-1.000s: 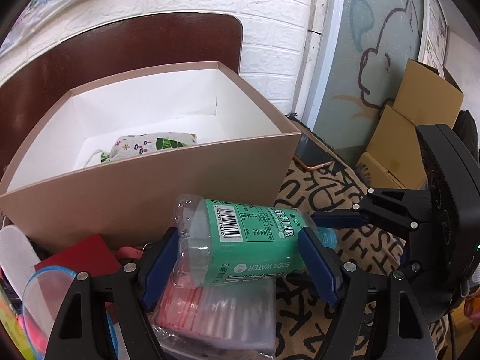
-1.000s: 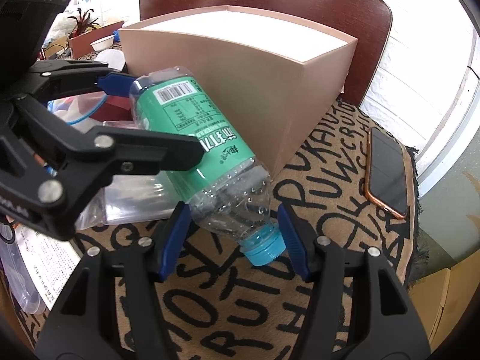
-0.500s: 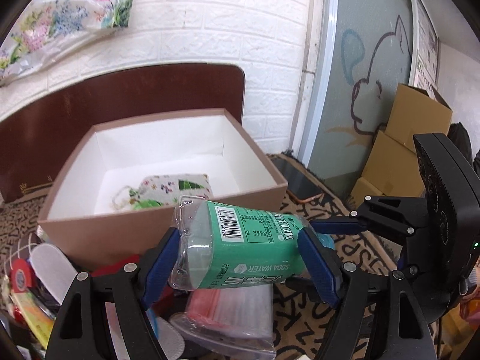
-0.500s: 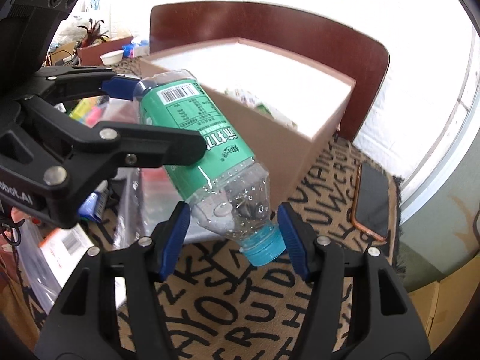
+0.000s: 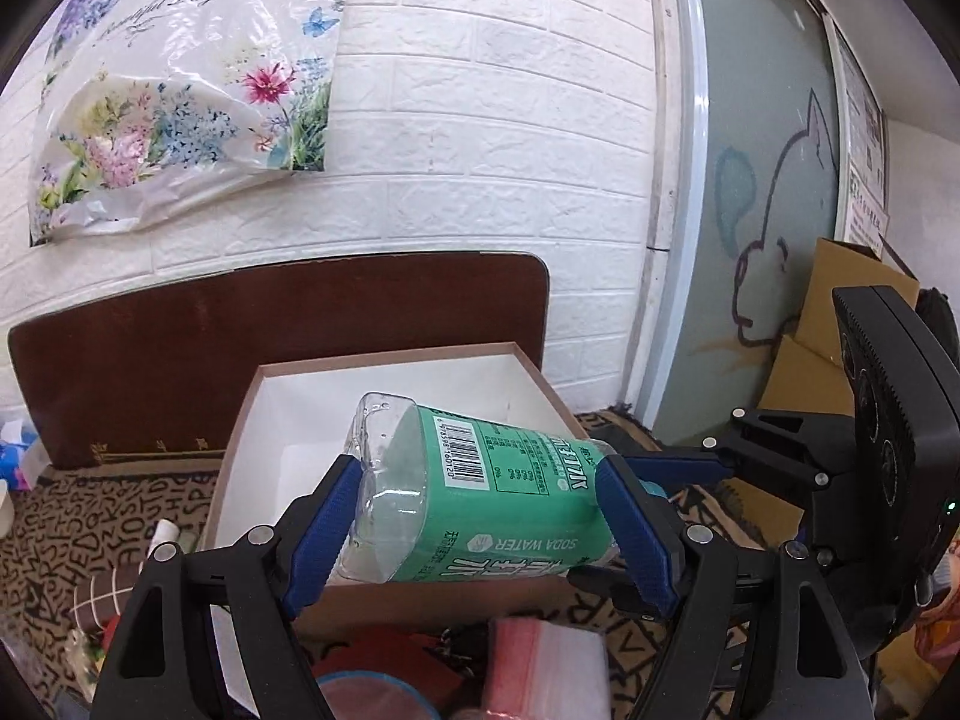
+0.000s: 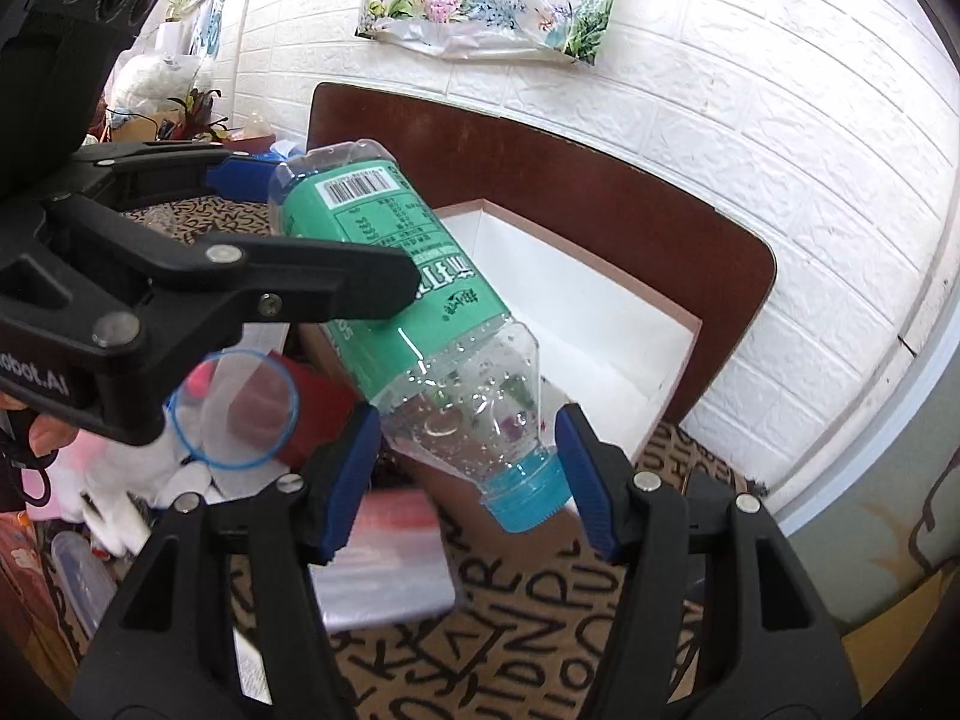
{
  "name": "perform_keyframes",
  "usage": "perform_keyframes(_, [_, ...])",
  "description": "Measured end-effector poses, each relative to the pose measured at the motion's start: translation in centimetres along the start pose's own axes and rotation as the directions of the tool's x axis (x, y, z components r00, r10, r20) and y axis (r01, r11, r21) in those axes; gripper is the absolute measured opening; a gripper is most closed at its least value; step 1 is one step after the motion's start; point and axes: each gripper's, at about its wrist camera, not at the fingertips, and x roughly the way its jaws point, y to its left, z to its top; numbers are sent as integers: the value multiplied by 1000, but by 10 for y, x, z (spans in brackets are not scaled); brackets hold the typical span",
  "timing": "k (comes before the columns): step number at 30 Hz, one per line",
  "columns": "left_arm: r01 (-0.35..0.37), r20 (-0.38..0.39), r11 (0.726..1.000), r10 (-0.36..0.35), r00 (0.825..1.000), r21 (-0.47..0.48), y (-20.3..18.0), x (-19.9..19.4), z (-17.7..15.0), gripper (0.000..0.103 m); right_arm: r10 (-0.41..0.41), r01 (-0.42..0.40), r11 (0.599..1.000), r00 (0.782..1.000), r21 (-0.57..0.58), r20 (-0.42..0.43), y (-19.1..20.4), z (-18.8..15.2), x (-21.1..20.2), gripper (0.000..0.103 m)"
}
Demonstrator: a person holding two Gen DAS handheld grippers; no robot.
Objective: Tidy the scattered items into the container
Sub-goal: 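Lift the water bottle with the right gripper and carry it over the box, then lower the bottle into the box and open the right gripper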
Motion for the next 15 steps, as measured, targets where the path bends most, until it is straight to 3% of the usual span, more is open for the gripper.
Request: perform_keyframes(15, [-31, -61, 993, 24, 998, -111, 65, 78, -2, 80, 28, -29, 1000, 996, -12, -90, -16, 32, 98, 62])
